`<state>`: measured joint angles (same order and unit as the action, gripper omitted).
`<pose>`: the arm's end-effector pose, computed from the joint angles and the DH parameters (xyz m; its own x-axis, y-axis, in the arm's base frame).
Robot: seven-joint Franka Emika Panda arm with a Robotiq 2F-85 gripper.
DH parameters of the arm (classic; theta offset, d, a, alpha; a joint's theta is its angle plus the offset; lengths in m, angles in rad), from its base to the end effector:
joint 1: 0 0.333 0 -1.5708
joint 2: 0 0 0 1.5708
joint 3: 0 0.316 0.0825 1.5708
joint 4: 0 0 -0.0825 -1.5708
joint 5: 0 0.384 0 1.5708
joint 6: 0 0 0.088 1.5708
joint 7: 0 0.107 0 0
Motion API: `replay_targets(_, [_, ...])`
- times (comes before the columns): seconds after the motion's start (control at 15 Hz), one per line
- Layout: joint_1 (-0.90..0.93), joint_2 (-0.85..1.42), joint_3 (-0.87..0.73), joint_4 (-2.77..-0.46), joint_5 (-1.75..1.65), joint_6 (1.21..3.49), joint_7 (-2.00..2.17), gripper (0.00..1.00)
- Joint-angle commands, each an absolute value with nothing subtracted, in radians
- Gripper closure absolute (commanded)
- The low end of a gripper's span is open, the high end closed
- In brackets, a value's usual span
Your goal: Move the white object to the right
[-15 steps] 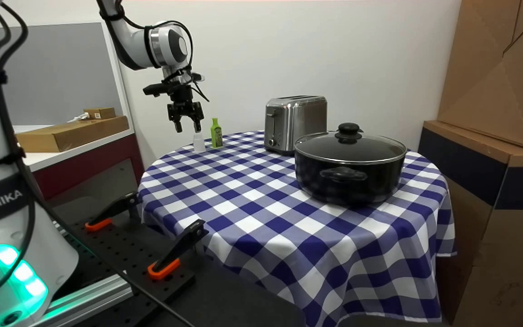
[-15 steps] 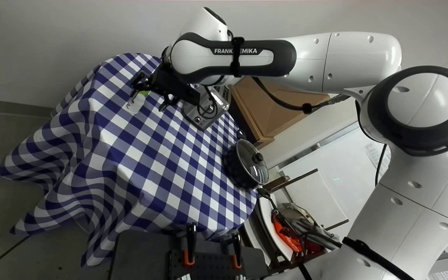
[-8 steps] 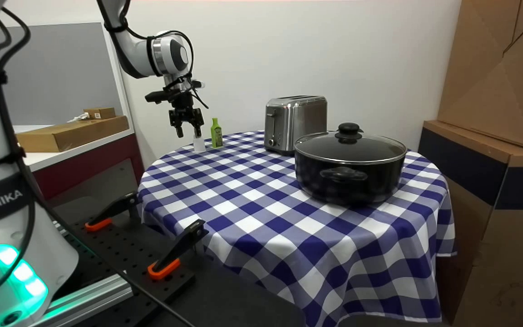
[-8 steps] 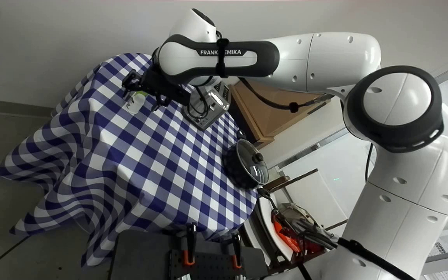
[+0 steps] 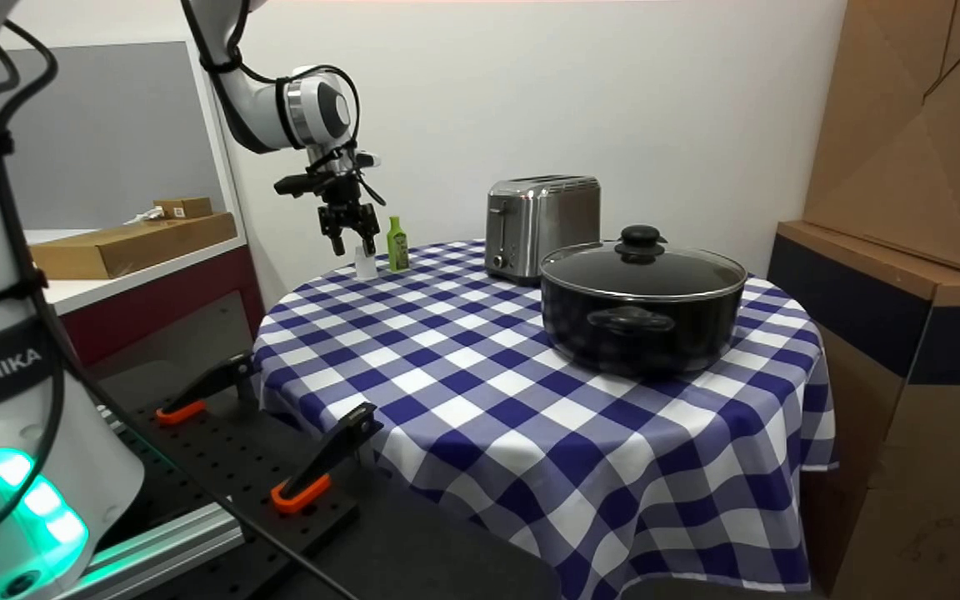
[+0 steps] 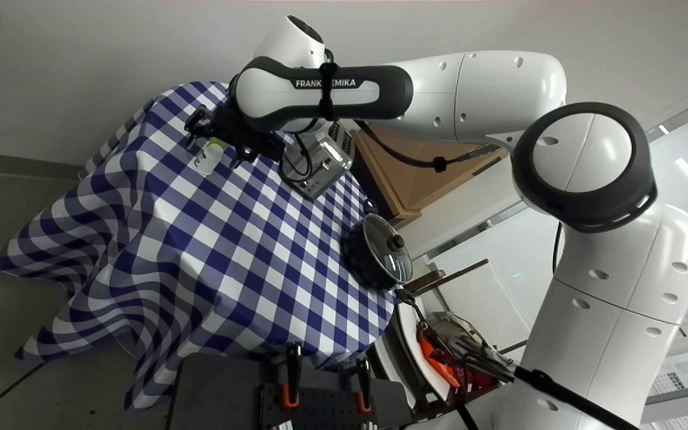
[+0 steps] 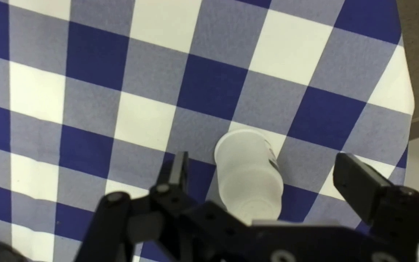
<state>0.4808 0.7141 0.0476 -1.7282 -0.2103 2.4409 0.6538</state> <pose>0.5781 0.3339 0.1703 0.9980 0.0263 0.0579 0.0213 -0.9960 0.0866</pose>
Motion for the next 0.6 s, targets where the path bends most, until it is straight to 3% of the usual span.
replay_targets(0.0, [0.506,0.743,0.021,-1.693,-0.207,2.458,0.690,0.00])
replay_targets(0.07, [0.507,0.745,0.019,-1.693,-0.208,2.460,0.696,0.25])
replay_targets(0.27, [0.511,0.750,0.015,-1.689,-0.208,2.466,0.709,0.40])
replay_targets(0.53, [0.514,0.751,0.006,-1.690,-0.211,2.477,0.723,0.71])
